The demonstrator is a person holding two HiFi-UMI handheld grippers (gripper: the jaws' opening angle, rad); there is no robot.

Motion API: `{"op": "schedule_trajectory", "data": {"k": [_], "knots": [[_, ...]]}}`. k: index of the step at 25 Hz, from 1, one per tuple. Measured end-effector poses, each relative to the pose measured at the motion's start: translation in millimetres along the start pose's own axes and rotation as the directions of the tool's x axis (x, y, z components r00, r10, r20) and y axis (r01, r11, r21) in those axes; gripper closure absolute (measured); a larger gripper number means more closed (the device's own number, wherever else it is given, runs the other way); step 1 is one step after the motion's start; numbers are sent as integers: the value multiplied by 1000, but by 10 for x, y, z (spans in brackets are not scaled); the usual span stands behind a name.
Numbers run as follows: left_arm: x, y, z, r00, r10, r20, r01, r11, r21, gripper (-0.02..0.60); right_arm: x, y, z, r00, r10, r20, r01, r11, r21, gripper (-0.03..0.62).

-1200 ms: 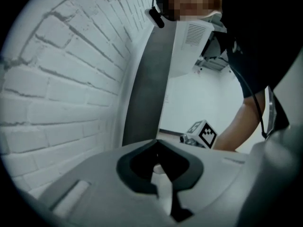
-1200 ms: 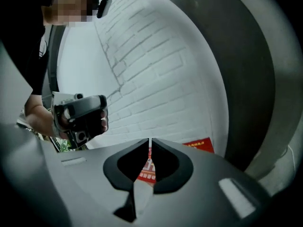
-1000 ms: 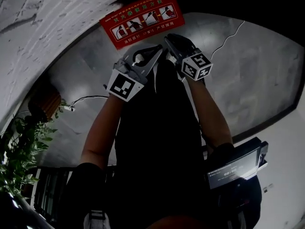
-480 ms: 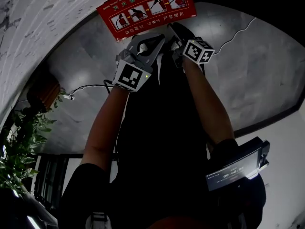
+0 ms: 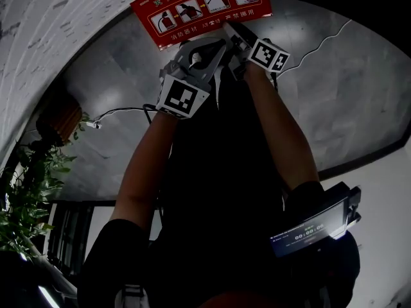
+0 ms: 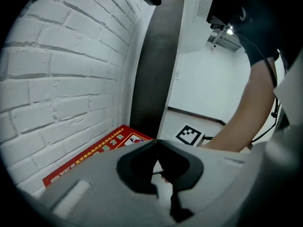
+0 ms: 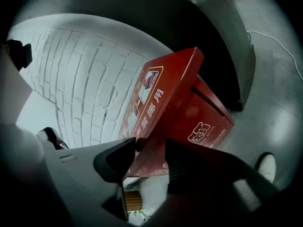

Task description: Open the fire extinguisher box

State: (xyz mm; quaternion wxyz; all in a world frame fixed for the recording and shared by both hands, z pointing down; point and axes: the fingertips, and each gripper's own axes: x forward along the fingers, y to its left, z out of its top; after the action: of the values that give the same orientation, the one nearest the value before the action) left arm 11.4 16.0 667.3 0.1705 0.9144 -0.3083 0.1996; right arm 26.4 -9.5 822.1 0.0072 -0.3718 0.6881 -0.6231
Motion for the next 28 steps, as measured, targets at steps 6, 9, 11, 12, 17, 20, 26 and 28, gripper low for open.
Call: {"op": "schedule_trajectory", "data": {"k": [6, 9, 11, 12, 17, 20, 26, 28], "knots": [[28, -9, 44, 1000, -6, 6, 6, 1000, -2, 580, -16, 63, -8, 999, 30, 14, -31, 998, 58, 459], [60, 0, 41, 1000, -1, 6, 1, 1000, -7, 580, -43, 107, 2, 999, 37, 29, -39, 997, 73, 468], [57, -5, 63, 1000, 0, 5, 0, 1000, -5, 580, -72, 206, 15, 998, 54, 37, -56, 996, 65, 470], [56, -17, 83, 1000, 1, 6, 0, 1000, -5, 580, -97, 262, 29, 997, 62, 40, -64, 996, 60, 473], [5, -147, 240, 1000, -1, 24, 1, 1000, 3, 580, -302, 622, 160, 992, 112, 60, -113, 993, 17, 474], [-88, -246, 380, 999, 2, 41, -3, 1000, 11, 580, -441, 950, 275, 984, 158, 82, -154, 987, -52, 476], [-347, -141, 718, 993, 40, 112, -40, 999, -5, 580, -336, 1594, 632, 984, 177, 37, -152, 922, -357, 500], [-429, -15, 859, 989, 60, 137, -59, 998, -11, 580, -216, 1792, 805, 983, 182, 17, -158, 891, -426, 503]]}}
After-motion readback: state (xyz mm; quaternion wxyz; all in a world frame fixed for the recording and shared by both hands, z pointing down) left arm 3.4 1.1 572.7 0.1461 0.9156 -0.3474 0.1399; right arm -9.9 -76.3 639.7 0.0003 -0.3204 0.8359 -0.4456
